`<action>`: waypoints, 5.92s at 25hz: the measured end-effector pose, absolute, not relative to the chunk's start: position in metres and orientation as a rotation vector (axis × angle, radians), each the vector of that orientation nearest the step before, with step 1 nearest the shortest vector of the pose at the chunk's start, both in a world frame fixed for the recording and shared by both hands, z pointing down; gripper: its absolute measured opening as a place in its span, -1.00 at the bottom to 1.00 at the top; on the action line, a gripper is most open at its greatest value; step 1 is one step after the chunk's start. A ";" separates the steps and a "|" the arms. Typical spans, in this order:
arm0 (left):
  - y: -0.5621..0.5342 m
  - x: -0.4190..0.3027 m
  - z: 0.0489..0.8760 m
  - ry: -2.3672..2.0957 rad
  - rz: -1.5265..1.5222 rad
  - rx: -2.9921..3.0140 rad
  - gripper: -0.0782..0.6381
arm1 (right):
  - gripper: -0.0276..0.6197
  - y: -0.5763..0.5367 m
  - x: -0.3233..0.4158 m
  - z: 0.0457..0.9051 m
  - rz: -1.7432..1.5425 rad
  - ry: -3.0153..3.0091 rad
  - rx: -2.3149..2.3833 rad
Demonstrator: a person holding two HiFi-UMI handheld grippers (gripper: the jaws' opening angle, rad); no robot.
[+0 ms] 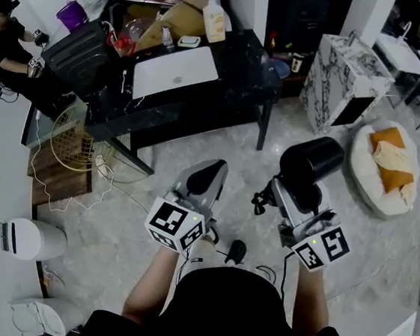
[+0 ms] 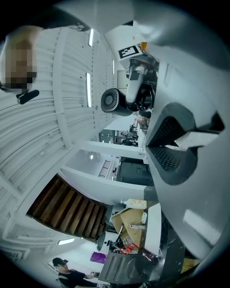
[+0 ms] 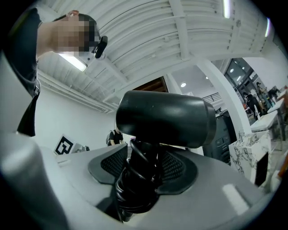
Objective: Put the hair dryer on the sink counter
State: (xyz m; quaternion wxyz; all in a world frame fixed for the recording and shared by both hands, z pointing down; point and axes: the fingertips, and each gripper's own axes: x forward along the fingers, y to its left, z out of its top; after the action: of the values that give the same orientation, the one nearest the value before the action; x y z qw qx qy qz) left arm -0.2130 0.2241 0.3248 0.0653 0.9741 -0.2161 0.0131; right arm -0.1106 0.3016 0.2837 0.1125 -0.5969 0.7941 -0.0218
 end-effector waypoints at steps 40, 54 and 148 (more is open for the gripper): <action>0.024 -0.078 0.335 -0.815 0.036 2.892 -0.79 | -0.24 0.096 0.038 0.287 -0.113 2.429 -1.678; -0.019 -0.085 0.335 -0.869 0.052 2.865 -0.79 | -0.24 0.039 0.044 0.287 -0.188 2.457 -1.660; -0.284 -0.024 0.401 -1.367 0.254 2.467 -0.79 | -0.24 -0.369 0.094 0.563 -1.200 3.191 -1.417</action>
State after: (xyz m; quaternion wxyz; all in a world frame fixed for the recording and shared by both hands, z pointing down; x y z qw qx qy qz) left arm -0.0243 -0.2839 0.4009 0.1543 0.8608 -0.4768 0.0887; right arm 0.0944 -0.3692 0.5628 -0.2718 -0.3694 0.8318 -0.3127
